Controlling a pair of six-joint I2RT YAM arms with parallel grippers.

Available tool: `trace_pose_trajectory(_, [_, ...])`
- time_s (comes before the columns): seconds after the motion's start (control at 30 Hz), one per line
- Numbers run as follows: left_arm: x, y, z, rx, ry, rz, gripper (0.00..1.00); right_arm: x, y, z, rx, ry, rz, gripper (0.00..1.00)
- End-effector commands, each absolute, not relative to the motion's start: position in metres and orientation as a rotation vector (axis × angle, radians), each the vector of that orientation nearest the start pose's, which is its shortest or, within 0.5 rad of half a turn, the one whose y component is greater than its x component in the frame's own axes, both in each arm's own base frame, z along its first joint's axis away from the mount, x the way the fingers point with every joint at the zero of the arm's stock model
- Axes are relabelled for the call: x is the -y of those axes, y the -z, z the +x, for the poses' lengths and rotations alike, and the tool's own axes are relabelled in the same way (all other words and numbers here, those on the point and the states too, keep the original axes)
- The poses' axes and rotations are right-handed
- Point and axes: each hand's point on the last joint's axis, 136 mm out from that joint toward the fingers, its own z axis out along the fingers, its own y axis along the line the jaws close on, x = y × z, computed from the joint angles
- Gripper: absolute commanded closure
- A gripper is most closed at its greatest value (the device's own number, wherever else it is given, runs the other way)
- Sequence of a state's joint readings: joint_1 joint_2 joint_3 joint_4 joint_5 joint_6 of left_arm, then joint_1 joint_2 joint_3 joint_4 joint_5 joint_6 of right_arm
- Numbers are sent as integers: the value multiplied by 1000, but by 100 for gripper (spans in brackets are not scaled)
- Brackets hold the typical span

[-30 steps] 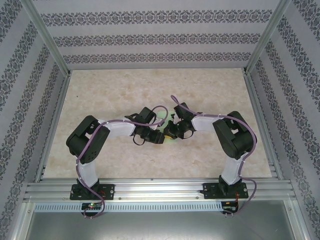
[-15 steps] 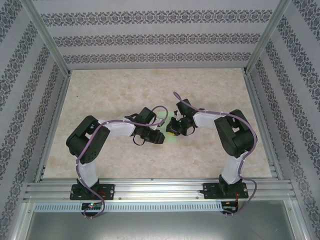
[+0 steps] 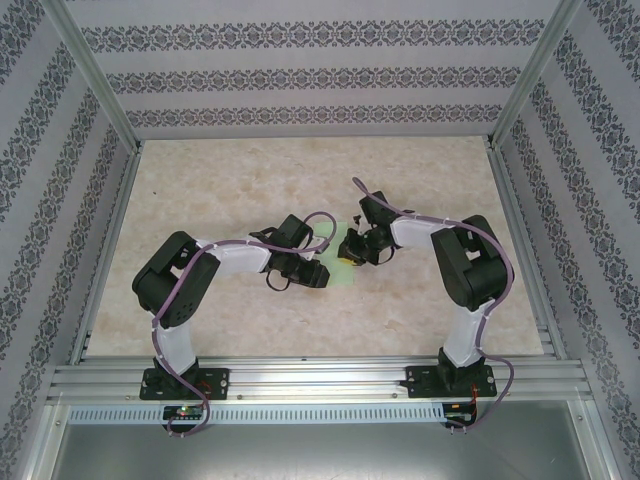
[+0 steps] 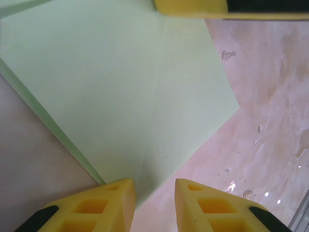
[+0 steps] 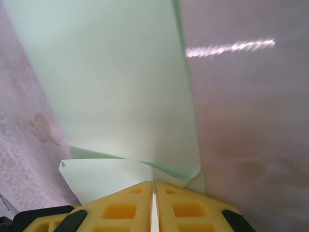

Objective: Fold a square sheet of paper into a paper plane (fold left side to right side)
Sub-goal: Fold the triangle a second time at the center of the table.

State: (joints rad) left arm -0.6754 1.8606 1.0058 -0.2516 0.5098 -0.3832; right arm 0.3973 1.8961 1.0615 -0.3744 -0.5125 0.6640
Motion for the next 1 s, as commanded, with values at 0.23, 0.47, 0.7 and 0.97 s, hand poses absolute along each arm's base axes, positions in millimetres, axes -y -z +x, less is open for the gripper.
trace_pose_trajectory(0.23, [296,17,233,-2909,830,607,68,-194,5,354,-2935,-746,292,87])
trace_pose_trajectory(0.47, [293,11,230,-2898,837,596,68,-186,5,357,-2931,-729,305,87])
trace_pose_trajectory(0.7, [294,3,231,-2879,851,587,66,-182,3,360,-2925,-723,302,87])
trace_pose_trajectory(0.97, [294,-17,230,-2837,878,584,63,-183,5,358,-2930,-730,299,87])
